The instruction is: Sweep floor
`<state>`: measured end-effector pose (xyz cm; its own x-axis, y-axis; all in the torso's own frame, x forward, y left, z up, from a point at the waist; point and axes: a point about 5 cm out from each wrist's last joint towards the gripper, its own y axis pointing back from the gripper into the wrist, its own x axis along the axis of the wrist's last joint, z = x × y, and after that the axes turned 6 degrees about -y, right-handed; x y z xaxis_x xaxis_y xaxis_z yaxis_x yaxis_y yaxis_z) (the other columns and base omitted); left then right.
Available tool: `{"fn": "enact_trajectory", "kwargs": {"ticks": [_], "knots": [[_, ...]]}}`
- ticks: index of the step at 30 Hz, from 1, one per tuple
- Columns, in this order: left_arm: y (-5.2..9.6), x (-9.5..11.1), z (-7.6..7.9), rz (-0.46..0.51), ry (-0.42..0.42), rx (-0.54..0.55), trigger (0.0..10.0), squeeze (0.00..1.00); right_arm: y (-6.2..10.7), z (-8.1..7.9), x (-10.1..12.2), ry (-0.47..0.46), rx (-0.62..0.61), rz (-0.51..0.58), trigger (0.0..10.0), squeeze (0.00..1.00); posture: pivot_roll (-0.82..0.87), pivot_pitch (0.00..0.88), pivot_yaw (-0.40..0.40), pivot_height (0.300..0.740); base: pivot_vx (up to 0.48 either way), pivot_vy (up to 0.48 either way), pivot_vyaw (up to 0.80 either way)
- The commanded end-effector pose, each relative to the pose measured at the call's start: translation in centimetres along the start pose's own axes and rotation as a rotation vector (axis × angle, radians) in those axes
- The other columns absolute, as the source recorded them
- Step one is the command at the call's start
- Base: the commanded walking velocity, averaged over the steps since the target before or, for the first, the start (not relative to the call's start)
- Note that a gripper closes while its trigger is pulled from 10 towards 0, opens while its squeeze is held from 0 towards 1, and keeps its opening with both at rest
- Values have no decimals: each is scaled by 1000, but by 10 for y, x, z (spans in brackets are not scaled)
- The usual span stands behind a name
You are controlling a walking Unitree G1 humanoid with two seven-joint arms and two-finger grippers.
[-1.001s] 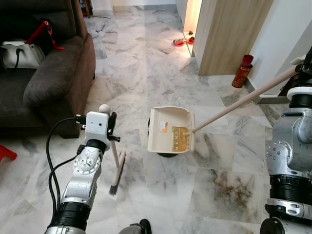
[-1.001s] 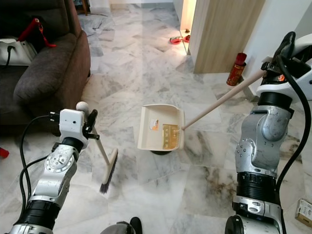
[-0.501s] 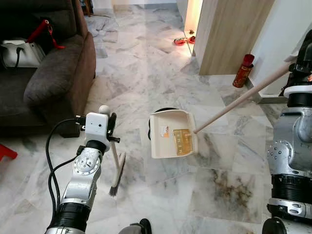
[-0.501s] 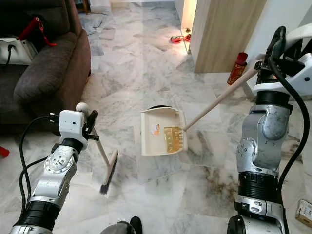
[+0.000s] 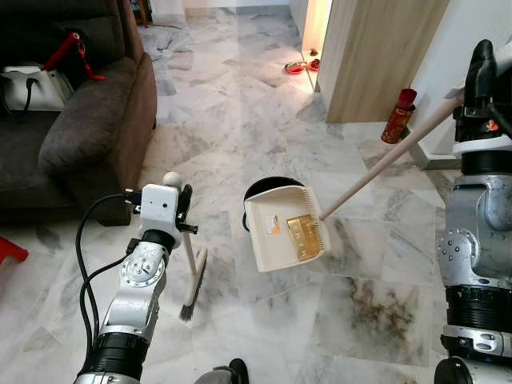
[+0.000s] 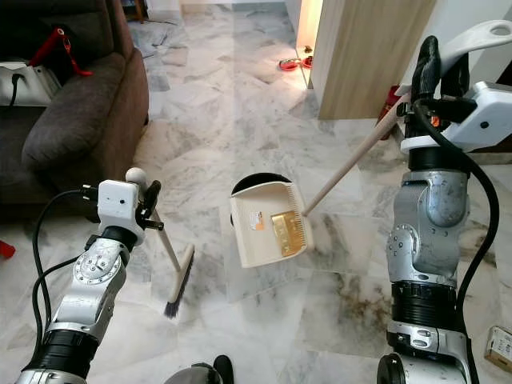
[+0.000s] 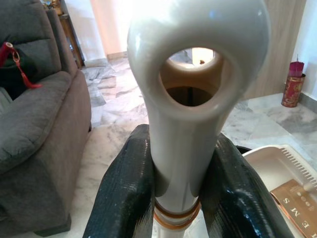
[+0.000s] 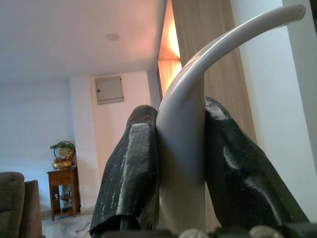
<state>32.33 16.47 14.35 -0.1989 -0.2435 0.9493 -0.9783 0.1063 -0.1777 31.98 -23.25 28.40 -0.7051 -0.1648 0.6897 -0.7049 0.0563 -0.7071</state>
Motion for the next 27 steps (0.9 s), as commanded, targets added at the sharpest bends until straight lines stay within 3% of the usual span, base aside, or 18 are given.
{"fn": "enact_trajectory", "kwargs": {"ticks": [1,5,27], "knots": [[0,13,-3,64,-7,7,10000,0,-9,-8,18,-15,31,95,10000,0,169,113,6,740,0,0,0],[0,12,-2,65,-3,3,10000,0,-8,-8,18,-22,30,94,10000,0,168,110,5,740,0,0,0],[-2,14,-1,73,-3,-9,10000,0,-9,-10,21,-20,-3,126,10000,0,173,94,7,740,250,0,0]]}}
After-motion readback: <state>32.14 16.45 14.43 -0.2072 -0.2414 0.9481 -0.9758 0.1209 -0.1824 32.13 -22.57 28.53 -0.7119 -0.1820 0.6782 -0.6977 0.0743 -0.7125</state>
